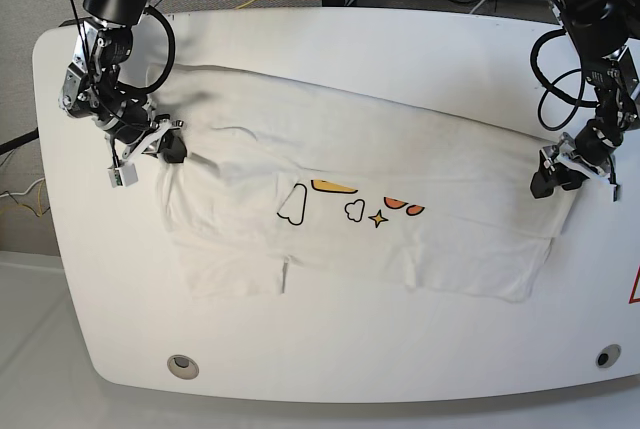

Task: Fold the T-shirt properly
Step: 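Pull the held corners apart with both grippers to stretch the shirt, then release the corner with the left gripper and move it outward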

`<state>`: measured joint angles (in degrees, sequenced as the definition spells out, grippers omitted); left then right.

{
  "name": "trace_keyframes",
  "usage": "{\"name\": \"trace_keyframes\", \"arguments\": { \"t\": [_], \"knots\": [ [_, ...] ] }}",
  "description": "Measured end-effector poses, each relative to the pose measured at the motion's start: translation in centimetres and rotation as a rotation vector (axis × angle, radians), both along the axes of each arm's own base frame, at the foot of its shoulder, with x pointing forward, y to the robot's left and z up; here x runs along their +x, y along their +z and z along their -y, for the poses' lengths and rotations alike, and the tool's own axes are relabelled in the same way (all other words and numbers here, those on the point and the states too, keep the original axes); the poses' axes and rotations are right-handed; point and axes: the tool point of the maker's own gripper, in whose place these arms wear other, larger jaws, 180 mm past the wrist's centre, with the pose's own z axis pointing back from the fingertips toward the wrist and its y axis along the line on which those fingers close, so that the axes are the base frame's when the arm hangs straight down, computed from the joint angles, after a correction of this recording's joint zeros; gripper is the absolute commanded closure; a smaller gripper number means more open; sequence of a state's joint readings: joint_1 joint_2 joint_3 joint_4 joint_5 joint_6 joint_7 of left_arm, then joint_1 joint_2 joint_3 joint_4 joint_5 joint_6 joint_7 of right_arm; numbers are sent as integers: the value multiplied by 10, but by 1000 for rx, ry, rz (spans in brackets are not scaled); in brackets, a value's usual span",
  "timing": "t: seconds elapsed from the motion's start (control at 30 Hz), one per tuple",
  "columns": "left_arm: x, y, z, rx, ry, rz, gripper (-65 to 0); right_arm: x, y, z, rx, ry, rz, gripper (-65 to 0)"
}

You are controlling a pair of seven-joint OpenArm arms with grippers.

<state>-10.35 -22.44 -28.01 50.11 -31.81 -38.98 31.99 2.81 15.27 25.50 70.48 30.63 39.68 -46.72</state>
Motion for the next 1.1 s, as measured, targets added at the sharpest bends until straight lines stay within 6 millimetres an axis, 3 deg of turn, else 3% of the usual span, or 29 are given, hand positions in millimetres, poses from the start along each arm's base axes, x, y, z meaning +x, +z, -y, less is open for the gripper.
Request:
{"name": "trace_keyframes", "arguments": {
  "t": [0.13,0.27,0.37,0.4,0.57,0.77,1.1],
  "knots": [
    [0,1,2,-9,-12,3,-576,-1,-1,0,4,-1,-1,0],
    [-1,2,5,-15,-28,0,-611,-1,0,0,5,-2,0,0],
    [-1,2,6,-14,-35,-3,-365,-1,0,-1,8,-1,1,0],
    [-6,-4,6,-26,-23,-19,-546,0,0,-1,8,2,2,-33],
    [1,3,16,-44,-49,-9,-546,12,11,-15,12,30,-1,-33],
    [7,18,28,-6,-126,-43,-546,33,46,-28,45,67,99,-33],
    [13,39,29,46,-153,-6,-545,35,47,-23,24,64,86,-33]
  ]
}}
